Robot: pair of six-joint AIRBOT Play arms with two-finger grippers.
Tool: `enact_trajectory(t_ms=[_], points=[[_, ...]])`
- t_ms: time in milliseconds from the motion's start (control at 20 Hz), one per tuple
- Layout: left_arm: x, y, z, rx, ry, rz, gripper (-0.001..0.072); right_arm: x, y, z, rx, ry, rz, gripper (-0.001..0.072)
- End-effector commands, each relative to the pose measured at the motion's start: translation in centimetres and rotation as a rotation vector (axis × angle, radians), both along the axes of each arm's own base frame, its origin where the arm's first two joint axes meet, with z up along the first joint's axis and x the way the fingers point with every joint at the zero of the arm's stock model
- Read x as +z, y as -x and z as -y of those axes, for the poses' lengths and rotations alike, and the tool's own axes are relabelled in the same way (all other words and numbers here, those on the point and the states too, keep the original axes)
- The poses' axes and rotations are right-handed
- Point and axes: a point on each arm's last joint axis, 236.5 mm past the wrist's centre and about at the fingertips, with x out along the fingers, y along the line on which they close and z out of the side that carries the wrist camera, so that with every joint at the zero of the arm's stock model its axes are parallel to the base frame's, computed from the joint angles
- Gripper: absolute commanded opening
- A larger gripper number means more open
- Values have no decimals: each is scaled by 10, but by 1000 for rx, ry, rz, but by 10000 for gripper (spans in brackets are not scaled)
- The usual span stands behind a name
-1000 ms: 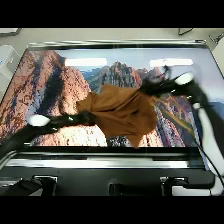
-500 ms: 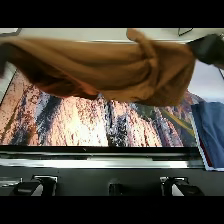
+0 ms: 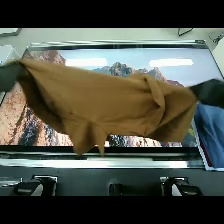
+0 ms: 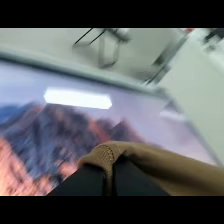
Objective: Fold the clothes and pants, and hang the long-sleeved shirts on hangers.
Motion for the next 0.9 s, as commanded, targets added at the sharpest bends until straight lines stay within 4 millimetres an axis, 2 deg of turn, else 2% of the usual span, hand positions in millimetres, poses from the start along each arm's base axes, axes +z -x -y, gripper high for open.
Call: enact_trajectory(t_ms=[0, 50, 150, 250, 350, 400, 500, 550, 600, 650, 700, 750, 800, 850], points=[[-123, -46, -24, 105, -62, -284, 22, -78, -57, 14, -96, -68, -79, 39], [-162, -62, -24, 124, -35, -381, 22, -106, -85, 12, -121, -133, -92, 39], [-231, -84, -19, 136, 23, -558, 23, -164, -127, 5, -189, -290, -179, 39], [-282, -94, -9, 142, 130, -703, 24, -206, -149, -19, -233, -517, -306, 39], [-313, -96, 4, 142, 224, -808, 25, -239, -153, -44, -243, -688, -450, 38], [-324, -95, 8, 142, 258, -847, 25, -251, -148, -51, -200, -687, -485, 38], [-337, -90, 14, 125, 277, -898, 27, -272, -137, -52, -113, -598, -508, 39], [-338, -88, 15, 95, 243, -890, 31, -276, -136, -48, -112, -569, -510, 65], [-337, -85, 11, 64, 209, -881, 70, -274, -138, -38, -119, -554, -492, 243], [-335, -82, 5, 33, 190, -885, 91, -265, -141, -26, -100, -537, -460, 571], [-332, -75, -5, -14, 165, -897, 291, -252, -140, -13, -55, -502, -430, 673], [-329, -65, -21, -50, 142, -925, 654, -242, -135, 10, -44, -462, -422, 672], [-330, -53, -40, -58, 135, -977, 705, -234, -125, 37, -72, -429, -435, 671], [-334, -35, -61, -60, 137, -1043, 705, -231, -109, 60, -110, -409, -476, 670]])
